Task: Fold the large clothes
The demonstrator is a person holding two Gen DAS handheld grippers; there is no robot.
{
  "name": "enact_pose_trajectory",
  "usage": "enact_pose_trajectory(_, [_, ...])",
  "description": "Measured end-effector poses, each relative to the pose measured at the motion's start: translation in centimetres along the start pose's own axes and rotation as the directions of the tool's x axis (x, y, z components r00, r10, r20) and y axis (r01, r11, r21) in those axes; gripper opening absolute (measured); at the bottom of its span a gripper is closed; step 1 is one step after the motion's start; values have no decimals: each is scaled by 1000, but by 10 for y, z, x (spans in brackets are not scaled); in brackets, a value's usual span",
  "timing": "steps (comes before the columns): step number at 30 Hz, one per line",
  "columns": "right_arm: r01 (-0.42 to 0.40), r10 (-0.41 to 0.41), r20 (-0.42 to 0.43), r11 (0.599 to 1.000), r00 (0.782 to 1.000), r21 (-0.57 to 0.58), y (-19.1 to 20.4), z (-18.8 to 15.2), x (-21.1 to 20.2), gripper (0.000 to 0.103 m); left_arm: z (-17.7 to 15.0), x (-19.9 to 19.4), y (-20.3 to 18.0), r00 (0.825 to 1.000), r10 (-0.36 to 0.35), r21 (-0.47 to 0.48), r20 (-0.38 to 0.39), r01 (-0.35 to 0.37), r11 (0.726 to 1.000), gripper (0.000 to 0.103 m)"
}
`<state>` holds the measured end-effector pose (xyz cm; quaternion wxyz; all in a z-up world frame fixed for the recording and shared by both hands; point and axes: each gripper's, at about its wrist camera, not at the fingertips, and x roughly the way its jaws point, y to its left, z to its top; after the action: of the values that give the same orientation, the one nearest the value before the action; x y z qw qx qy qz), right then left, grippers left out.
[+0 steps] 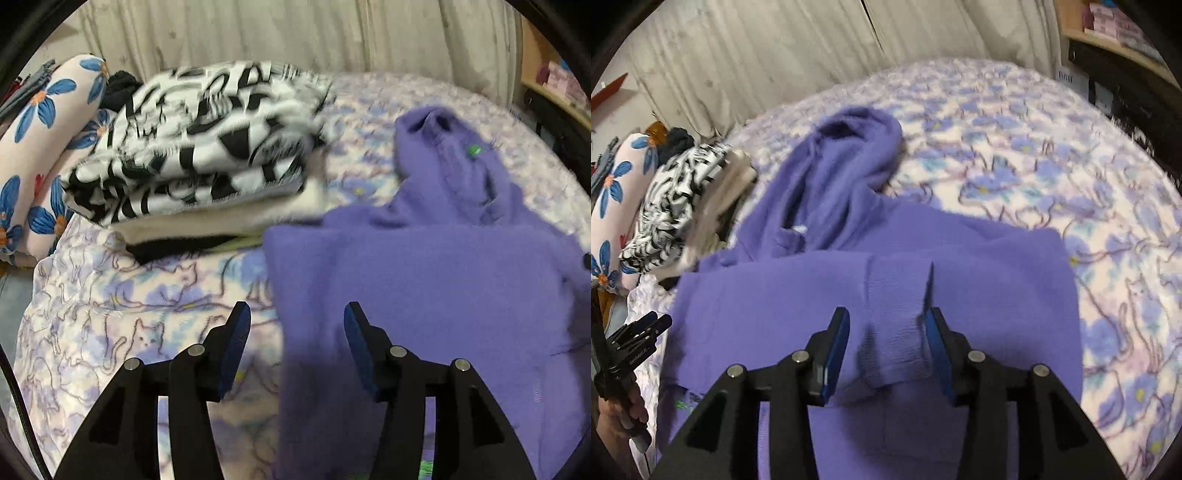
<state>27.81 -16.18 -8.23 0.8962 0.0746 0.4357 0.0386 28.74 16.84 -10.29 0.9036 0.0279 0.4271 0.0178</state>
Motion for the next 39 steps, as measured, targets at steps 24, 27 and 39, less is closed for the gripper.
enact_pose_trajectory(24, [-29,23,-60,995,998,-96,25,-34,38,32,-42,33,-50,997,-71,-42,-43,69,997,88])
enact_pose_trajectory(27, [-60,57,-60,997,997,-51,5,-34,29,12,-43,30,-35,996,-80,-42,-29,79,996,87])
enact_pose_trajectory(39, [61,-62,-50,998,997,-9,-25,-45,19,17,-46,38,10,995,-31,-170,-94,14,985,87])
